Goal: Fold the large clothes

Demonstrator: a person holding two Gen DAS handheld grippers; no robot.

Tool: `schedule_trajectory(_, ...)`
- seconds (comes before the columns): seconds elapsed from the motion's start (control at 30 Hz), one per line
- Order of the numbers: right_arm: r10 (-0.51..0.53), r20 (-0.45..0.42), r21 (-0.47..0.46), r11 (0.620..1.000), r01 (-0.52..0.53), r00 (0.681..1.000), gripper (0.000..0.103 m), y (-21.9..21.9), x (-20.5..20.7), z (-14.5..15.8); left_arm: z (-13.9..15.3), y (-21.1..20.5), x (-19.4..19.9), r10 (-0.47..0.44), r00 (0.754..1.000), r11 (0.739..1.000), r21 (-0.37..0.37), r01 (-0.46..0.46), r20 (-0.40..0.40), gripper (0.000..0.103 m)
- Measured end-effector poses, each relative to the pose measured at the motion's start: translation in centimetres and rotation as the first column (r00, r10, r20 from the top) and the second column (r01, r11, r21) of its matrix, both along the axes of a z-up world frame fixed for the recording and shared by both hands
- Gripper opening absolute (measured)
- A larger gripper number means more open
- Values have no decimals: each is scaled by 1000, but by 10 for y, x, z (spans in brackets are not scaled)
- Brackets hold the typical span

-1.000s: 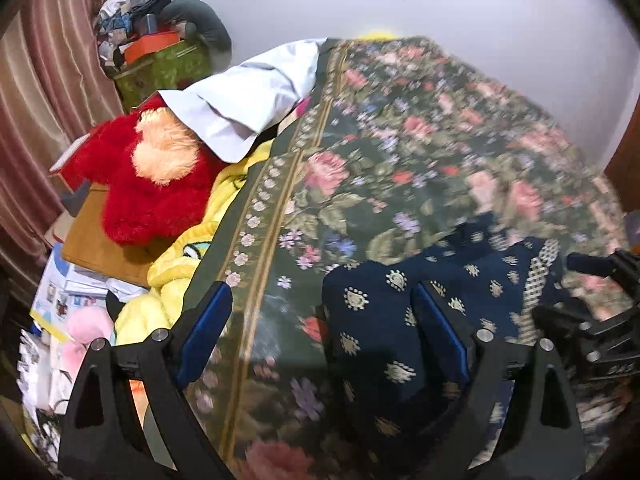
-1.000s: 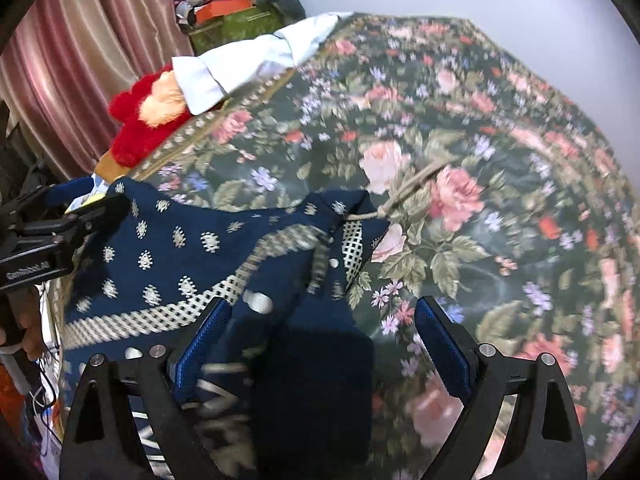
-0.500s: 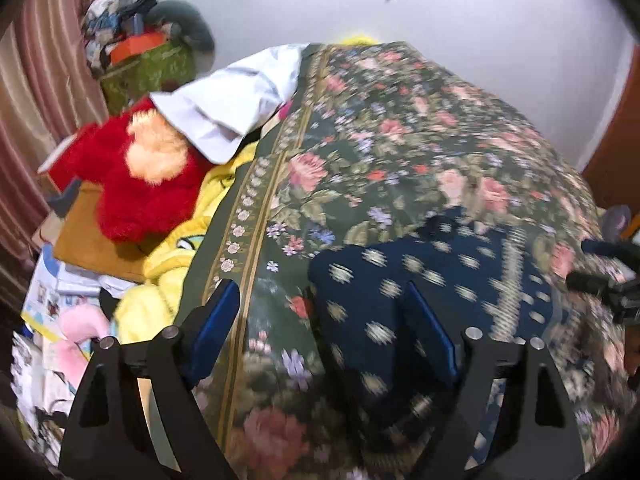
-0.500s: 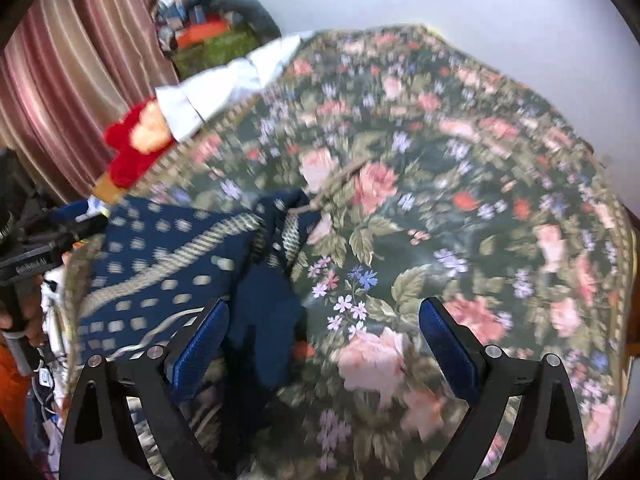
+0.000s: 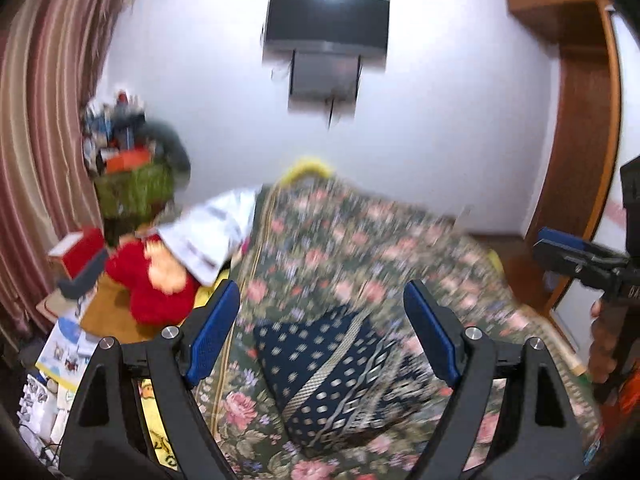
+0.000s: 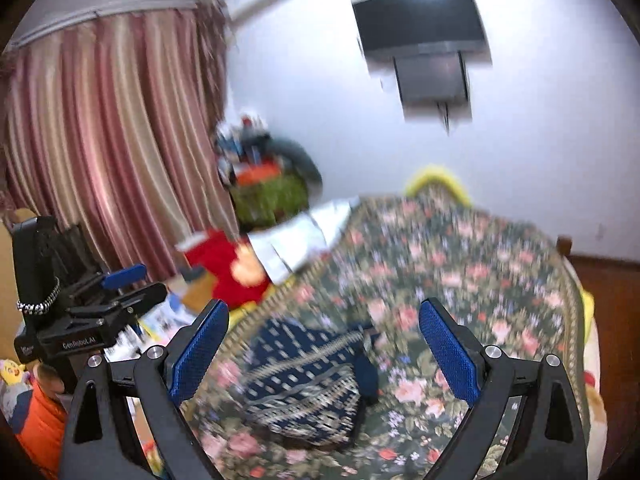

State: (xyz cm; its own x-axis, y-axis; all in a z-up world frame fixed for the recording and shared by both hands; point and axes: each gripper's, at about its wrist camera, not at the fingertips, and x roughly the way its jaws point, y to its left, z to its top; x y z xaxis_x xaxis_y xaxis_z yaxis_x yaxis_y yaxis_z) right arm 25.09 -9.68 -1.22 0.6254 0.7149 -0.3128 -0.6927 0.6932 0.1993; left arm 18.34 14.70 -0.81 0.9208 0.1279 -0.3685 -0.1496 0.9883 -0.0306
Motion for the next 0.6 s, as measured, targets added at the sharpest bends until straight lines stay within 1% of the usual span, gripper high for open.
schedule_trajectory(0.13,-32,111,63,998,25,993,96,-18,-57,22,22,-27,-45,4,994,1000,23,-7,105,85)
schedule_trajectory(0.23,-43,165,87,996,28,985,96,-27,-93,28,27,-42,-72,0,987,1000,24,-4,159,85)
schedule_trajectory(0.33,-72,206,102,993,52,976,96,-32,-122,28,27,-53,-92,17,979,999,29,-23,205,85)
schedule_trajectory(0.43,-112,245,106,990,89,963,96,-35,-149,25,24,-61,-111,40,970,998,33,-49,238,85)
schedule_trajectory(0.5,-124,248,107,989,100,961,97,-37,-158,22,22,-62,-117,41,969,998,31,-50,244,85)
schedule_trajectory(0.6,-159,244,98,985,139,957,103,-36,-166,16,19,-65,-124,47,970,998,34,-56,239,85)
